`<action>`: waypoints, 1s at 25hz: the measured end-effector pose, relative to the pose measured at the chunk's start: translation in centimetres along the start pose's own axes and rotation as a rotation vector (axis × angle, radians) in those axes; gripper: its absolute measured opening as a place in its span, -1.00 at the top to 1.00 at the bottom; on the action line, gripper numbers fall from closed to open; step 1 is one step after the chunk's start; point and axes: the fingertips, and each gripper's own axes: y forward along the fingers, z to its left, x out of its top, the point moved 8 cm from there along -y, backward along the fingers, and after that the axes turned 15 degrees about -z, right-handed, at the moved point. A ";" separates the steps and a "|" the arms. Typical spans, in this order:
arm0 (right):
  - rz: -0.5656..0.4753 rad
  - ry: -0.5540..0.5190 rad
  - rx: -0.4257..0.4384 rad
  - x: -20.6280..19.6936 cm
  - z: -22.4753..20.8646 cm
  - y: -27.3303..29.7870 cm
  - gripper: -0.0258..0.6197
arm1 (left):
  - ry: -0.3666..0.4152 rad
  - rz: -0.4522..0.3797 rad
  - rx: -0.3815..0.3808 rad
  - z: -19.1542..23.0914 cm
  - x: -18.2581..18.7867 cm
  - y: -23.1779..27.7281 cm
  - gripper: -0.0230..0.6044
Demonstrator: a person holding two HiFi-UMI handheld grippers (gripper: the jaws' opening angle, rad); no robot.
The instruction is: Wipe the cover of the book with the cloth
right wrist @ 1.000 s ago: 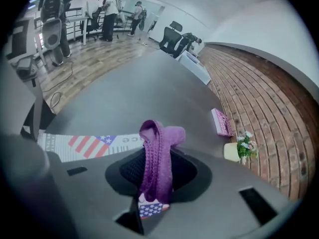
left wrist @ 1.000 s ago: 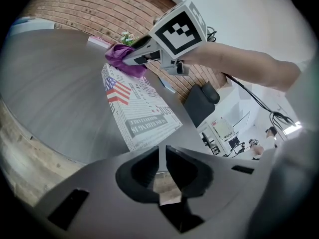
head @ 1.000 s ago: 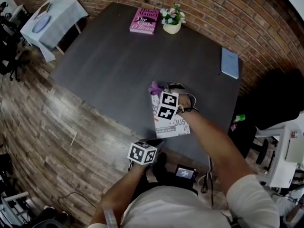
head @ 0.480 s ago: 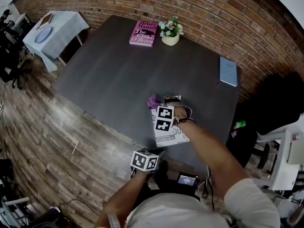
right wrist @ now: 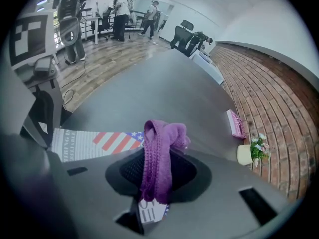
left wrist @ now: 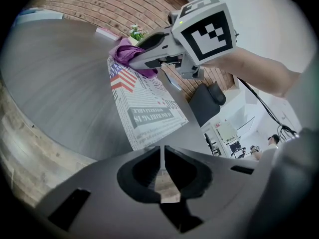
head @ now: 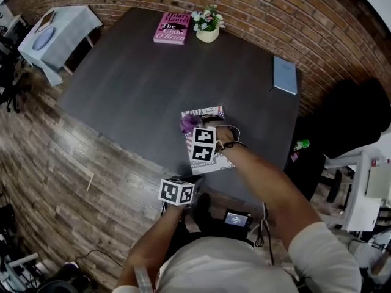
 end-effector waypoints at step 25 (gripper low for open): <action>-0.039 0.032 0.083 0.4 7.1 -3.4 0.57 | -0.020 -0.004 0.002 0.3 0.0 0.0 0.87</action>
